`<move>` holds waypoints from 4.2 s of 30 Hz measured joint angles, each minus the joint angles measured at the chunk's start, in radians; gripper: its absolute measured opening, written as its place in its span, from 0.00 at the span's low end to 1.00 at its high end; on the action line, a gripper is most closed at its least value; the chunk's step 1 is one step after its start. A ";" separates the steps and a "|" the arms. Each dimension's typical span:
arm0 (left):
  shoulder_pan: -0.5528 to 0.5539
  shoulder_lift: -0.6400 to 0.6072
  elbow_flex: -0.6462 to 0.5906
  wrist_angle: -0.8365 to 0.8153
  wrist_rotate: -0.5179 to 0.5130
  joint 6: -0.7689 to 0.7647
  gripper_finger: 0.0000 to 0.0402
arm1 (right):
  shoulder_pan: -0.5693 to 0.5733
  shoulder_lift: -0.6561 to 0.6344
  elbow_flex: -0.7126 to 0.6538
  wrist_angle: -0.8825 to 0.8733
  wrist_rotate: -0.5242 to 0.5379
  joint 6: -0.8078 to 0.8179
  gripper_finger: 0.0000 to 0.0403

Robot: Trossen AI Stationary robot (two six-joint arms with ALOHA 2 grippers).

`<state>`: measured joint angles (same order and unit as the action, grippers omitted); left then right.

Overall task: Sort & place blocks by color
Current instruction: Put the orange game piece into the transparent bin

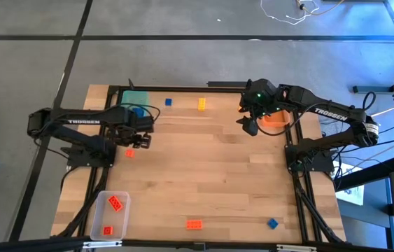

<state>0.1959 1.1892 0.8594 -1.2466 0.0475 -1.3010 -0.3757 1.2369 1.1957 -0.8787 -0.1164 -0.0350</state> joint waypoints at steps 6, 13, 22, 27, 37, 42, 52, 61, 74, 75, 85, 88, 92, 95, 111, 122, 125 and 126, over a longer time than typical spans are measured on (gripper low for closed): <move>-0.020 0.000 -0.040 0.069 -0.010 -0.078 0.38 | 0.000 0.000 0.000 0.000 0.000 0.000 0.61; -0.082 0.002 -0.149 0.222 -0.132 -0.146 0.38 | 0.000 0.000 0.000 0.000 0.000 0.000 0.61; -0.109 0.002 -0.210 0.239 -0.178 -0.176 0.38 | 0.000 0.000 0.000 -0.001 0.000 0.000 0.61; -0.136 0.002 -0.241 0.266 -0.144 -0.215 0.38 | 0.000 0.000 0.000 -0.001 0.000 0.000 0.61; -0.160 0.023 -0.278 0.324 -0.105 -0.229 0.38 | 0.000 0.000 0.000 -0.001 0.000 0.000 0.61; -0.159 0.056 -0.277 0.377 -0.098 -0.234 0.38 | 0.000 0.000 0.000 -0.001 0.000 0.000 0.61; -0.159 0.075 -0.269 0.581 -0.092 -0.214 0.38 | 0.000 0.000 0.000 -0.001 0.000 0.000 0.61; -0.159 0.079 -0.169 0.480 -0.150 -0.216 0.38 | 0.000 0.000 0.000 -0.001 0.001 0.000 0.61; -0.216 0.078 -0.116 0.346 -0.134 -0.335 0.38 | 0.000 0.000 0.000 -0.001 0.001 0.000 0.61; -0.217 0.078 -0.116 0.345 -0.134 -0.342 0.38 | 0.000 0.000 0.000 -0.001 0.001 0.000 0.61; -0.216 0.077 -0.116 0.346 -0.131 -0.337 0.45 | 0.000 0.000 0.000 -0.001 0.000 0.000 0.61; -0.216 0.077 -0.116 0.346 -0.131 -0.339 0.50 | 0.000 0.000 0.000 -0.001 0.001 0.000 0.61; -0.213 0.092 -0.142 0.354 -0.142 -0.338 0.55 | 0.000 0.000 0.000 -0.001 0.000 0.000 0.61; -0.207 0.137 -0.173 0.412 -0.140 -0.338 0.56 | 0.000 0.000 0.000 -0.001 0.000 0.000 0.61; -0.158 0.320 -0.181 0.510 -0.077 -0.286 0.57 | 0.000 0.000 0.000 -0.001 0.001 0.000 0.61; -0.158 0.320 -0.171 0.497 -0.068 -0.208 0.38 | 0.000 0.000 0.000 -0.001 0.000 0.000 0.61; -0.158 0.323 -0.147 0.464 -0.067 -0.154 0.32 | 0.000 0.000 0.000 -0.001 0.001 0.000 0.61; -0.159 0.325 -0.137 0.455 -0.067 -0.136 0.32 | 0.000 0.000 0.000 -0.001 0.001 0.000 0.61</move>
<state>0.0373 1.5143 0.7221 -0.7914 -0.0200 -1.4369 -0.3756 1.2369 1.1957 -0.8796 -0.1158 -0.0349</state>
